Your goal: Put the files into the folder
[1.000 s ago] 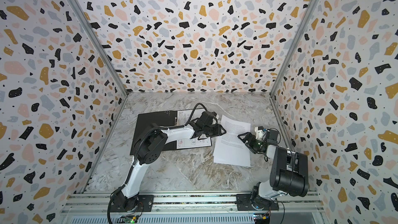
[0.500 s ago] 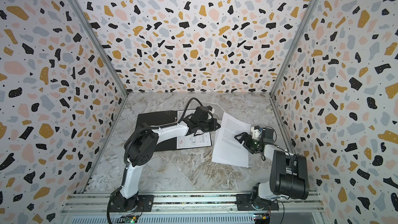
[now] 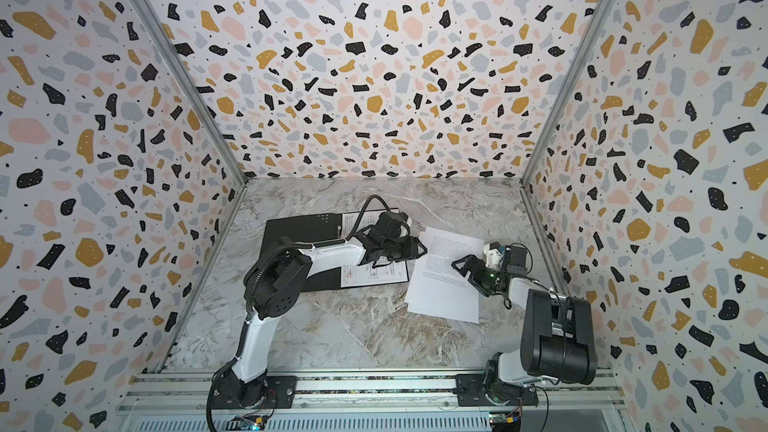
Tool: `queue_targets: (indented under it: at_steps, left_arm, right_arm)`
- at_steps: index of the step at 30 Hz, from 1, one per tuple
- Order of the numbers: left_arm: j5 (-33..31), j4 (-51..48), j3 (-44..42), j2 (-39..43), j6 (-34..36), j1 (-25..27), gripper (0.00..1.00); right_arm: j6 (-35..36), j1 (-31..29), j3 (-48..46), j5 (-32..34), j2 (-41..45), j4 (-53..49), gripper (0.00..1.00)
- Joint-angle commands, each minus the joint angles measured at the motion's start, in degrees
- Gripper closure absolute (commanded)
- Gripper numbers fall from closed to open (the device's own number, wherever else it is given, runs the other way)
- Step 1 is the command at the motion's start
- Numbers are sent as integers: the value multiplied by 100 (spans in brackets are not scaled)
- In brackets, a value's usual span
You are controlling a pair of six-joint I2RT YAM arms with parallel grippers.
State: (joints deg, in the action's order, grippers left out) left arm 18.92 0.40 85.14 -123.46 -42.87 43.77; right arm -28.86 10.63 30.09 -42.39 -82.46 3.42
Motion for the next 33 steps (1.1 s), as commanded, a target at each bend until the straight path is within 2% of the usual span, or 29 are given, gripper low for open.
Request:
queue_targets:
  at_steps: [1, 9, 15, 23, 33]
  left_arm:
    - [-169, -291, 205, -116, 358, 15, 37]
    - [-70, -394, 380, -321, 423, 173, 33]
    - [-63, -570, 630, -470, 448, 185, 33]
    - [43, -559, 724, -567, 416, 211, 33]
    - [130, -541, 733, -670, 366, 254, 33]
  right_arm:
    - [98, -17, 118, 146, -45, -228, 6]
    - [206, 16, 371, 455, 512, -489, 1]
    - [255, 378, 389, 545, 869, -618, 0]
    - [478, 615, 319, 699, 402, -804, 2]
    - [383, 372, 229, 594, 42, -500, 7]
